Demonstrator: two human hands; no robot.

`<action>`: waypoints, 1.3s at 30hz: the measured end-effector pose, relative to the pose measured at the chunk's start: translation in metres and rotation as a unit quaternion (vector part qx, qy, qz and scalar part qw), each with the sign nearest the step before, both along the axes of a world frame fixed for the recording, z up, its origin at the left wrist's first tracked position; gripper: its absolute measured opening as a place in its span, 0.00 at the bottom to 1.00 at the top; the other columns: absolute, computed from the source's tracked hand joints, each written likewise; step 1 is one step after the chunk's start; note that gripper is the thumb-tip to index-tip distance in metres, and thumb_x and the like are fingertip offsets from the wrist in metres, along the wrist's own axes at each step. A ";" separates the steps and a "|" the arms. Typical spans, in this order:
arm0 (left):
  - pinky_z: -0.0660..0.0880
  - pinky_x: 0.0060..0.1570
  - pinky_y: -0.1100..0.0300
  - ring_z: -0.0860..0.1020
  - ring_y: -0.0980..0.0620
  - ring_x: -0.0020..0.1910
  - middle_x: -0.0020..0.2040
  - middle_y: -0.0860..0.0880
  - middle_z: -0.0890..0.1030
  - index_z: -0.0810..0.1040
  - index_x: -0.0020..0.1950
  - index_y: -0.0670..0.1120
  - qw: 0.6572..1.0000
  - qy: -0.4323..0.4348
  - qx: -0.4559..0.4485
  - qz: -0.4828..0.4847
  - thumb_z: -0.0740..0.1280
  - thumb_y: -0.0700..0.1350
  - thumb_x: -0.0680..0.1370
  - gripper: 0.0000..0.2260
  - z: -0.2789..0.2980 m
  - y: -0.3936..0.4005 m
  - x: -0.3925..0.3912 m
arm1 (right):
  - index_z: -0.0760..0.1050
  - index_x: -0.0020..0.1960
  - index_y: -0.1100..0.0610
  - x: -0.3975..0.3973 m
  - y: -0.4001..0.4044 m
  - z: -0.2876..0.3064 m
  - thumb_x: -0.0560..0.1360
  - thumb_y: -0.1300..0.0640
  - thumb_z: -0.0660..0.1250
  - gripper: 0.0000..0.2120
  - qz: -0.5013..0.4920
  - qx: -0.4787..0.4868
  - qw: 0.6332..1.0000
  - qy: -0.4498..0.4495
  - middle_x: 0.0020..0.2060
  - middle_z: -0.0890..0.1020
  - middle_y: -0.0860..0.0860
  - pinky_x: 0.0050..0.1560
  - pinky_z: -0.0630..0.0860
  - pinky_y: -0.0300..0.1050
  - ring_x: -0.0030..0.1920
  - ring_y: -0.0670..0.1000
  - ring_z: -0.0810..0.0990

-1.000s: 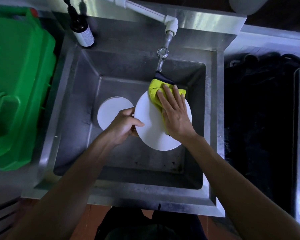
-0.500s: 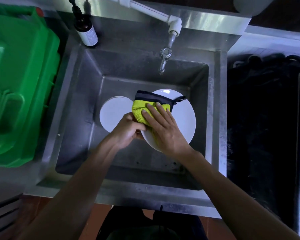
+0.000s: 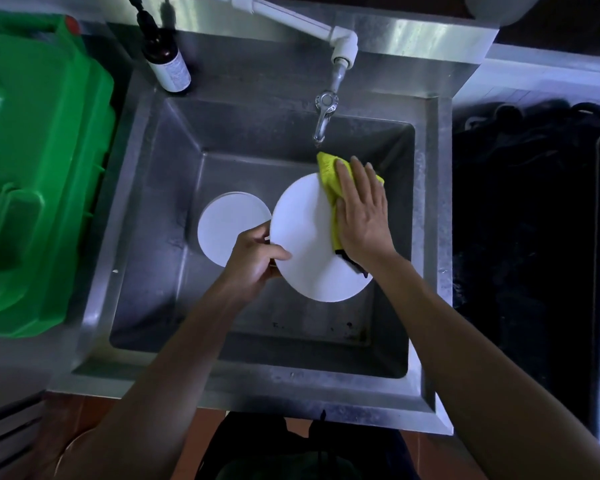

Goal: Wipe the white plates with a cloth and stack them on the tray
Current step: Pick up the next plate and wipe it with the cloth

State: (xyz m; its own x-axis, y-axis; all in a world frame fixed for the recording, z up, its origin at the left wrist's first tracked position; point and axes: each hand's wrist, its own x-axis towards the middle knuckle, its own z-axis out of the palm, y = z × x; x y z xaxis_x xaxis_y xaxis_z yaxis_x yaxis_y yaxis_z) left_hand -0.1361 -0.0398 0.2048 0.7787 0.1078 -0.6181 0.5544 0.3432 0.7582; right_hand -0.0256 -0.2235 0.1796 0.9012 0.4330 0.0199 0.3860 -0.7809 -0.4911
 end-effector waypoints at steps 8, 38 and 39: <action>0.81 0.49 0.39 0.82 0.36 0.56 0.57 0.40 0.84 0.84 0.58 0.47 0.997 0.001 -0.011 0.072 0.67 0.35 0.65 0.23 -0.001 -0.012 -0.001 | 0.45 0.82 0.49 -0.016 -0.015 -0.018 0.86 0.53 0.47 0.26 -0.075 0.013 0.995 0.057 0.82 0.47 0.52 0.80 0.42 0.57 0.81 0.55 0.42; 0.82 0.48 0.41 0.83 0.42 0.56 0.61 0.44 0.84 0.81 0.62 0.46 0.982 0.028 -0.066 0.173 0.62 0.28 0.73 0.23 -0.019 -0.015 0.001 | 0.43 0.82 0.52 -0.085 -0.003 -0.020 0.86 0.53 0.53 0.29 -0.210 0.144 0.944 0.210 0.81 0.42 0.52 0.80 0.46 0.53 0.81 0.54 0.42; 0.82 0.48 0.41 0.83 0.41 0.57 0.61 0.44 0.83 0.82 0.62 0.46 0.984 0.028 -0.063 0.164 0.62 0.29 0.72 0.23 -0.019 -0.012 0.000 | 0.43 0.82 0.51 -0.079 -0.007 -0.019 0.86 0.53 0.54 0.30 -0.222 0.164 0.935 0.224 0.82 0.44 0.50 0.79 0.50 0.51 0.81 0.53 0.46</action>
State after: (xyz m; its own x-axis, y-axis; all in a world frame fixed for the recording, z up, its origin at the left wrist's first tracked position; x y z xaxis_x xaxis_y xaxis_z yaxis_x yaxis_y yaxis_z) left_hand -0.1364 -0.0518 0.1858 0.6801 0.2663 -0.6831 0.4376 0.6000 0.6697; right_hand -0.1049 -0.2310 0.1609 0.9403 0.0502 -0.3366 -0.2427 -0.5946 -0.7665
